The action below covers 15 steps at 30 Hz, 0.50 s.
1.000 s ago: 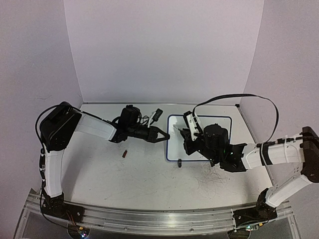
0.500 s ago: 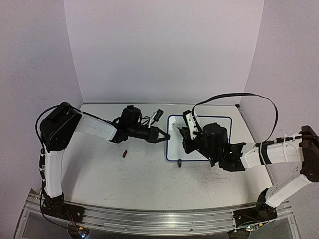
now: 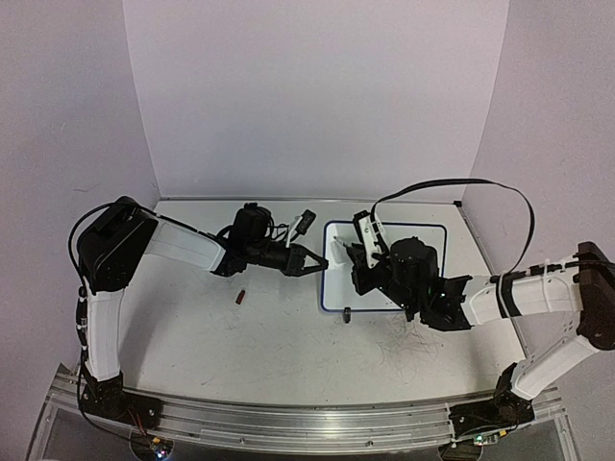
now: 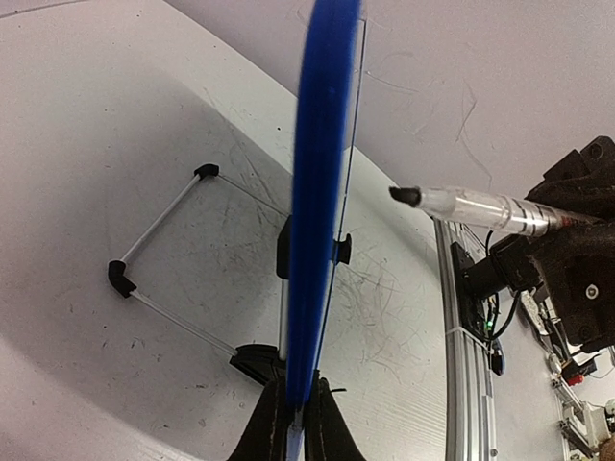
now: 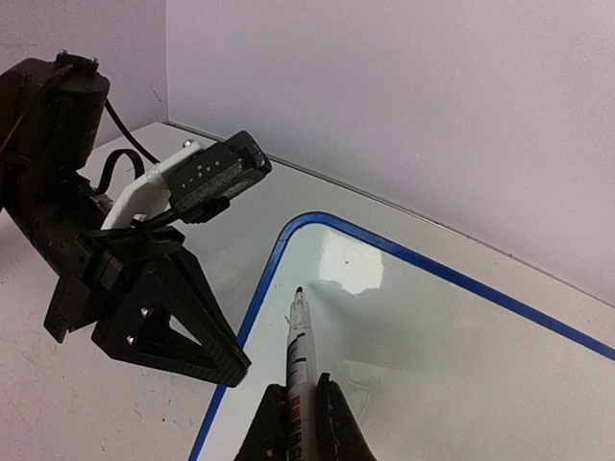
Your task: Write a sentence on the whiteboard
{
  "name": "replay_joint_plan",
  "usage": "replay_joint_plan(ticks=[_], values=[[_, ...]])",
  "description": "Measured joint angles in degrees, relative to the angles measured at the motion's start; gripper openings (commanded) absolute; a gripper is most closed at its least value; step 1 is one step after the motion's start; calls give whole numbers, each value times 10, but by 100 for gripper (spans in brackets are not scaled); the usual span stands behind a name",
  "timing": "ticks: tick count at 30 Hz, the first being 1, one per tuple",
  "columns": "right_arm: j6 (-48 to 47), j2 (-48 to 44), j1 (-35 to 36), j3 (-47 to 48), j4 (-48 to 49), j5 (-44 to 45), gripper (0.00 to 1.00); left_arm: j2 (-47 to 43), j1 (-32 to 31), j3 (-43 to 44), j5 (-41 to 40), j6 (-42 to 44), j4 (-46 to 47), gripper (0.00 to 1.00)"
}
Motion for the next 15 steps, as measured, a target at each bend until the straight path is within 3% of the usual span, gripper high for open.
replay_joint_plan(ticks=[15], values=[[0, 11, 0, 6, 7, 11, 0, 0, -3, 0, 0, 4, 0, 1]])
